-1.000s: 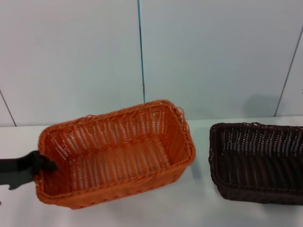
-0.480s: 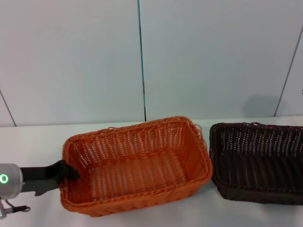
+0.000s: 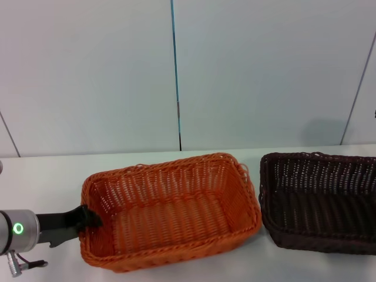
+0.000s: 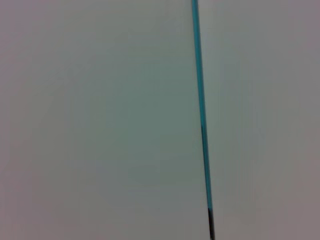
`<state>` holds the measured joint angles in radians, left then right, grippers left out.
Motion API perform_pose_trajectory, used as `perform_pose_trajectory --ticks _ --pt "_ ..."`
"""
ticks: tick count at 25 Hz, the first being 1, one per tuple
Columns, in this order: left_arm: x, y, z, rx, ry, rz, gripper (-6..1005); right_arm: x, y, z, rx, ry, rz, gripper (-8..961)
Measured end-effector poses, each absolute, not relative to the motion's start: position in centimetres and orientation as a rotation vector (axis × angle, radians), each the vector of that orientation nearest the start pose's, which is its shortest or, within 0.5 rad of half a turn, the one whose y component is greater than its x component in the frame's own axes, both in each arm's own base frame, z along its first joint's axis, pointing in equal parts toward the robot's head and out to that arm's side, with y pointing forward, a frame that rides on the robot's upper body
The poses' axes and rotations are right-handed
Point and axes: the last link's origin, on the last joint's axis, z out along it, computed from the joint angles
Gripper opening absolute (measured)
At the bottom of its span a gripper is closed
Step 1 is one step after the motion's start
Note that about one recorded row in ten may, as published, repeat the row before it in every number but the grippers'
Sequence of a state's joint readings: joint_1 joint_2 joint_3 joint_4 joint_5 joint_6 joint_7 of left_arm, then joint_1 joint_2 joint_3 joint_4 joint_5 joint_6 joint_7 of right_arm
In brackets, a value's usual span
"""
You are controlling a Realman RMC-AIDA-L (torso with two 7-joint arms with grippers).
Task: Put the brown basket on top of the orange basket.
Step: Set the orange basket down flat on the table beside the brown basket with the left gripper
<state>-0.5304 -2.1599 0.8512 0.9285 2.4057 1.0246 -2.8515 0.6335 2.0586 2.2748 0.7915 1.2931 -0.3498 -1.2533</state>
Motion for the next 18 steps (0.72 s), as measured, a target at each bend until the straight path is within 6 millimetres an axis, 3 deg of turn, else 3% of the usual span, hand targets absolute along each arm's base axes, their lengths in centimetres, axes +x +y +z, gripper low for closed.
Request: perform_pose_trajectory --ticks 18 --pt "-29.8 38.4 -0.8 -1.685 -1.886 -0.414 274 27.9 46.9 10.6 1.445 2.472 2.153 609"
